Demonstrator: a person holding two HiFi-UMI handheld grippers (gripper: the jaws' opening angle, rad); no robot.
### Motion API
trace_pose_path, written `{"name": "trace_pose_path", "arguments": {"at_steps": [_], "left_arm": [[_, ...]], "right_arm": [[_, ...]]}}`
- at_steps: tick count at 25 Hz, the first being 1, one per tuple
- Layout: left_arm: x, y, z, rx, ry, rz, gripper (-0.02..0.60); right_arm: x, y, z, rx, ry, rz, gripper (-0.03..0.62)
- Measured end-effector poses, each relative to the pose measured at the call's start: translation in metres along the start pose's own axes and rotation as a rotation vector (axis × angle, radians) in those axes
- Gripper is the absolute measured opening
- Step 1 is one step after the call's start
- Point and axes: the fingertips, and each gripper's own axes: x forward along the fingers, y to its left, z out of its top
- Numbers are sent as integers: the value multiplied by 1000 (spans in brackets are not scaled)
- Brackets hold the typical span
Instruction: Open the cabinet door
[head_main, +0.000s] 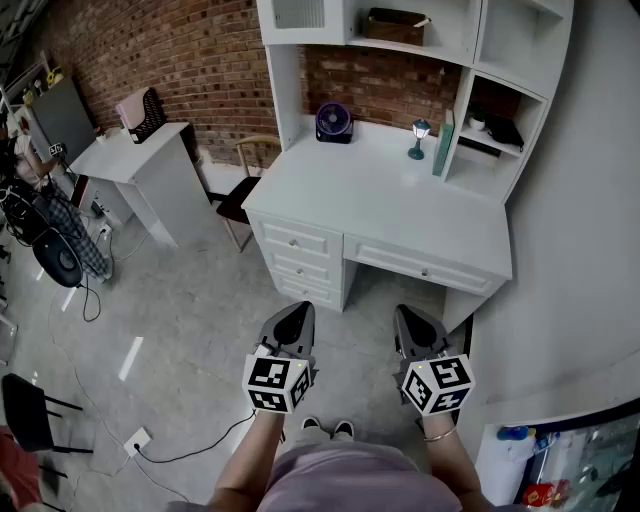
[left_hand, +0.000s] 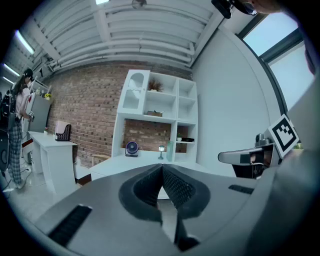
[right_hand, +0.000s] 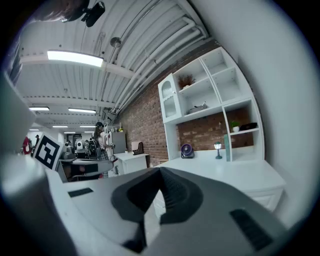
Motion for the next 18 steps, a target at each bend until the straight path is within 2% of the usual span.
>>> {"name": "trace_pose_path", "arguments": {"at_steps": [6, 14, 18], "left_arm": [[-3, -5, -6, -2, 17, 11, 0], [-12, -14, -3, -19, 4, 2, 2], [-10, -15, -5, -11, 9, 4, 68]], "right_arm": [[-9, 3, -10, 2, 18, 16, 3], [-19, -2, -2, 25, -35, -8, 5], [-16, -4, -2, 31, -28, -4, 49]]}}
